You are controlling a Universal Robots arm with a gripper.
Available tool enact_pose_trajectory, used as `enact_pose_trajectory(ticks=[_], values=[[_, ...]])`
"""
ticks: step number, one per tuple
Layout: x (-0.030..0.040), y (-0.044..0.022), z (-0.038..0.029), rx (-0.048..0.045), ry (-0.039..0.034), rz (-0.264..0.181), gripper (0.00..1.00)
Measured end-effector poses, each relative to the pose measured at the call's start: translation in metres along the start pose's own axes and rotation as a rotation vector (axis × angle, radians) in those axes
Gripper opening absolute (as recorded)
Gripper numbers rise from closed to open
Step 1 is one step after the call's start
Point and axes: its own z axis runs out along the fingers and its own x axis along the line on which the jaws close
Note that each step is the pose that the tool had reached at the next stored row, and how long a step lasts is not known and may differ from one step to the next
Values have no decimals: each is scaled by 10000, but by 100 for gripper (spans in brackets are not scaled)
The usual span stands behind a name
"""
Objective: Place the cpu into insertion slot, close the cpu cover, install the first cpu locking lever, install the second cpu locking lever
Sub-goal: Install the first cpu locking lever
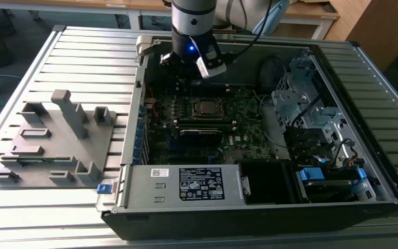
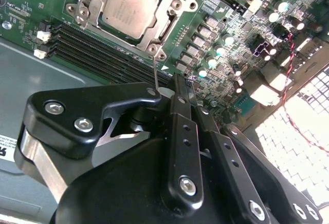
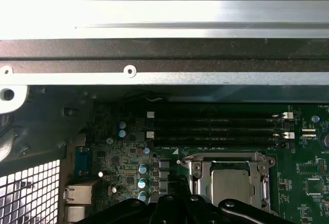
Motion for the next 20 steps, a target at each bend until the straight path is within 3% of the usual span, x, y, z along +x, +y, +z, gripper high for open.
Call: enact_pose_trajectory(ticks=[4,10,20], values=[[7,-1,-1,-22,2,-1,10],[13,0,0,-198,4,-1,10],[66,-2,4,-230,5,-2,10]])
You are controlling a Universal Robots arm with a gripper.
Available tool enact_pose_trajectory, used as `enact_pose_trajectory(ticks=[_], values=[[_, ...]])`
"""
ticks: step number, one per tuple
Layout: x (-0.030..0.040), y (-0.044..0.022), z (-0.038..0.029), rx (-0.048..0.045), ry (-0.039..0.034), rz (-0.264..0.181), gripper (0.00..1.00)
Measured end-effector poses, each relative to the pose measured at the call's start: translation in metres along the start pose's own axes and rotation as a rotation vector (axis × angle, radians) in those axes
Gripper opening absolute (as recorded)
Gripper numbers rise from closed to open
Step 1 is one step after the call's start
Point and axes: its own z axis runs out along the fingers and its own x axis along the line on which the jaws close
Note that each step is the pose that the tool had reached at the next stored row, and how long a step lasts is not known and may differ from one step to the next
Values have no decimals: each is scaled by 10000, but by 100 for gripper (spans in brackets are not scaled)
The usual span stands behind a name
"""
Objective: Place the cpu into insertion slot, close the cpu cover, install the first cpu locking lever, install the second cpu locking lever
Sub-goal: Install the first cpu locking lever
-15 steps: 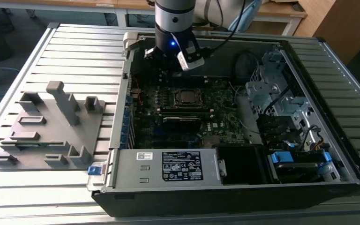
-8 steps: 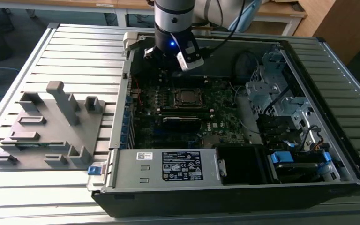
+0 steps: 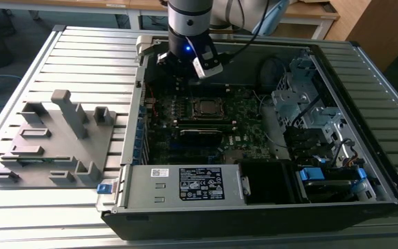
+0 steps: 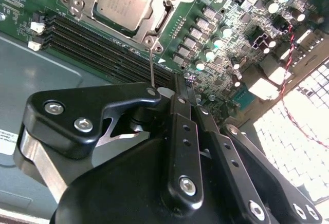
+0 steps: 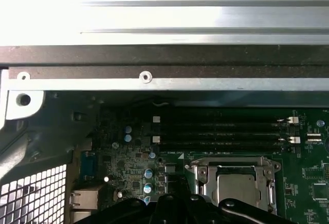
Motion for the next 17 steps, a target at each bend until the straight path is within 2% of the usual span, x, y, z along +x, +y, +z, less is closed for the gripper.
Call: enact_pose_trajectory(ticks=[5,8,14,15,17], values=[[18,-1,2,-133,2,-3,10],[25,-3,2,-286,4,-2,10],[30,-7,2,-666,10,-7,10],[31,-7,2,-712,11,-7,10],[31,-7,2,-741,11,-6,10]])
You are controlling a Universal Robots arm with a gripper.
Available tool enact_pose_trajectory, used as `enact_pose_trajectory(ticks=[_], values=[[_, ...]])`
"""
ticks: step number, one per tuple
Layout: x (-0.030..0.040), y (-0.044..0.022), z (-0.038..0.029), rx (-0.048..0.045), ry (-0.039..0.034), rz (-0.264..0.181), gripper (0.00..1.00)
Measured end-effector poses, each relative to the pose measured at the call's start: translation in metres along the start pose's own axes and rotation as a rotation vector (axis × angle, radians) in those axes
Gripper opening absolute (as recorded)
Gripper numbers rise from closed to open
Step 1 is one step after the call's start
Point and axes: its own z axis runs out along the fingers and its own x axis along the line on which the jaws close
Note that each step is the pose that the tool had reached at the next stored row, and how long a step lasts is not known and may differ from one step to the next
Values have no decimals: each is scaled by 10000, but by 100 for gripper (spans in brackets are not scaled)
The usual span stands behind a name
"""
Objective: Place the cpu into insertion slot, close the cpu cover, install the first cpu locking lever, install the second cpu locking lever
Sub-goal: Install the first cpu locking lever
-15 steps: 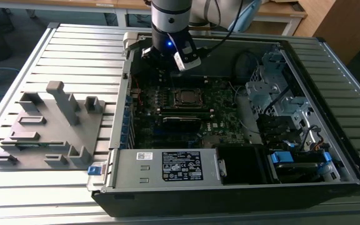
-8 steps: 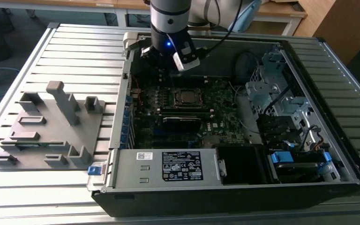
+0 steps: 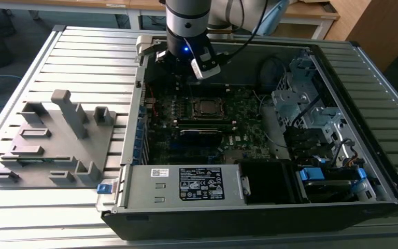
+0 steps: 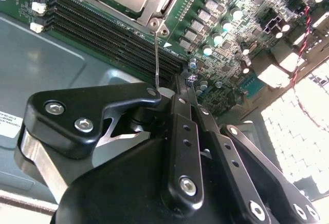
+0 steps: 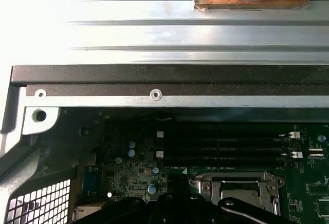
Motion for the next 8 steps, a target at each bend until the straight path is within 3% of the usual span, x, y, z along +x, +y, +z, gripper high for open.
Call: enact_pose_trajectory(ticks=[8], values=[[-1,-1,0,-2,1,-1,10]])
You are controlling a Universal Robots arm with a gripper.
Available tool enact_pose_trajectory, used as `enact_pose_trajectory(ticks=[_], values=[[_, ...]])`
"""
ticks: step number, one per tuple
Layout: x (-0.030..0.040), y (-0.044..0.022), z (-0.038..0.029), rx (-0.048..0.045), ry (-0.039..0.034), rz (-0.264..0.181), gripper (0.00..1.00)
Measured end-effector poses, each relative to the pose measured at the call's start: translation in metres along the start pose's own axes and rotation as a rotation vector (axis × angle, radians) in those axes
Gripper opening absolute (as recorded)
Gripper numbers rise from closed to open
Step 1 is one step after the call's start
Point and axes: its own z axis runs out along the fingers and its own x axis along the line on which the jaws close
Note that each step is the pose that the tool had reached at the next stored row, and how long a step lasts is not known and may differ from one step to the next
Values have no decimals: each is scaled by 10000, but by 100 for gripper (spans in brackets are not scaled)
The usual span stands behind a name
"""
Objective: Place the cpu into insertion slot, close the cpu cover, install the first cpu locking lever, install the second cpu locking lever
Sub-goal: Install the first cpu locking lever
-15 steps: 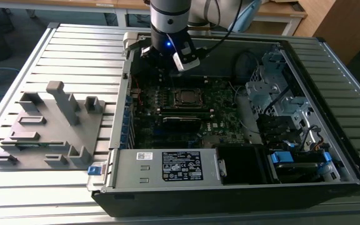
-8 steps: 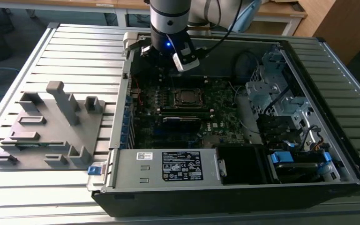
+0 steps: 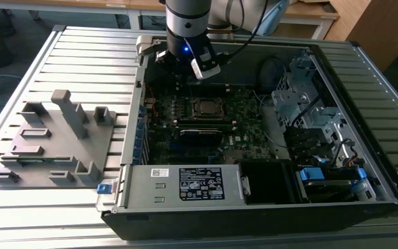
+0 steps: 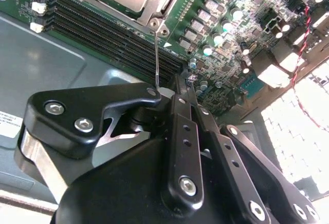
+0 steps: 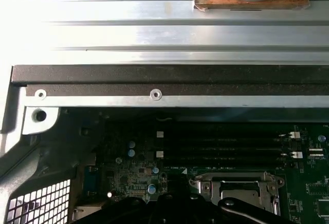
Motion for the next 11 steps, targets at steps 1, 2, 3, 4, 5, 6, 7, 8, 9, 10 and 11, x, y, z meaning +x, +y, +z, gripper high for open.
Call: enact_pose_trajectory(ticks=[1,2,3,4,5,6,7,8,9,10,11], values=[[-3,-1,0,-1,0,-2,10],[-9,0,0,0,0,-2,10],[-16,0,0,1,0,-1,10],[-25,0,0,0,0,0,10],[-36,1,0,0,0,-1,10],[-47,1,0,0,0,-1,10],[-59,1,0,0,0,-1,10],[-72,1,0,0,0,0,10],[-86,1,0,0,0,-1,10],[-99,1,0,0,0,-1,10],[-113,2,0,0,0,0,10]])
